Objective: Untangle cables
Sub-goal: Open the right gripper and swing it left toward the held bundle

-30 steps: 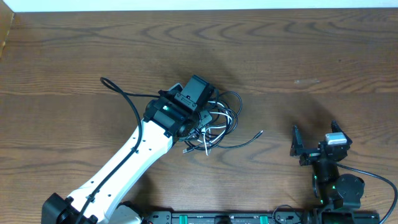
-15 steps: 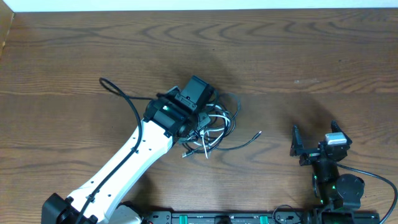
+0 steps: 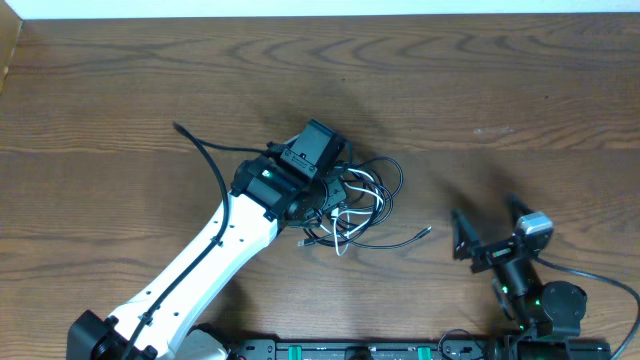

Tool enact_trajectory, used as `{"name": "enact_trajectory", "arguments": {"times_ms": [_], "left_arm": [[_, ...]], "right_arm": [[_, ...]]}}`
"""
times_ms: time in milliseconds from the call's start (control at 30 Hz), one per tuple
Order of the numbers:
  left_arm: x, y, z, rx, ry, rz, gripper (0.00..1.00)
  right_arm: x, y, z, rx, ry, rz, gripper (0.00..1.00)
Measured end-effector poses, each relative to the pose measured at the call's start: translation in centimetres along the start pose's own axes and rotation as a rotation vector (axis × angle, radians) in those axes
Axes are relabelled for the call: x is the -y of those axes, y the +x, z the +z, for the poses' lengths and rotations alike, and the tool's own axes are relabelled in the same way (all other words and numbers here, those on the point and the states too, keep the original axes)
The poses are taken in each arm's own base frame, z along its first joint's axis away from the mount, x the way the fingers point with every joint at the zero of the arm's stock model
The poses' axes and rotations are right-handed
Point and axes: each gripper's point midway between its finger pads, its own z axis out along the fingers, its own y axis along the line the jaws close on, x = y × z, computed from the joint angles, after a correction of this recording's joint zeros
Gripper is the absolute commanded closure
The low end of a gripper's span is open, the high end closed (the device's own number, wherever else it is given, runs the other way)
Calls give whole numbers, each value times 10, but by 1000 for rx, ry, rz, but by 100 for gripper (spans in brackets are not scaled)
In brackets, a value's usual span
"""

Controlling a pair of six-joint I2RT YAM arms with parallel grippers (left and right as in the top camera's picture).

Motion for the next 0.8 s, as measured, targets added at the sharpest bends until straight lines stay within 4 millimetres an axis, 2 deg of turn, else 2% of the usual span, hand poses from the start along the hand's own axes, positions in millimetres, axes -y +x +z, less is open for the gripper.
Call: {"name": "enact_trajectory", "arguments": {"times_ms": [100, 200, 400, 467, 533, 600, 700, 800], "left_arm": [[-1, -7, 0, 41, -12, 46, 92], [-3, -11, 0, 60, -23, 67, 92], [-4, -12, 0, 69, -28, 79, 92], [-3, -12, 0, 68, -27, 80, 92], [5, -13, 0, 66, 9, 113, 92], [21, -10, -1, 44, 87, 185, 92], [41, 3, -4, -18, 193, 328, 92], [47, 16, -6, -67, 248, 457, 92]], "right_arm": [[-42, 12, -6, -95, -236, 233, 1], [-68, 16, -15, -184, -378, 423, 1], [-78, -14, -18, -105, -443, 489, 1], [-77, -12, -17, -113, -432, 513, 1], [-75, -13, -15, -132, -415, 540, 8], [-75, -18, -13, -157, -401, 575, 18], [-78, -34, -9, -202, -382, 647, 27], [-82, -55, -1, -257, -382, 713, 36]]}}
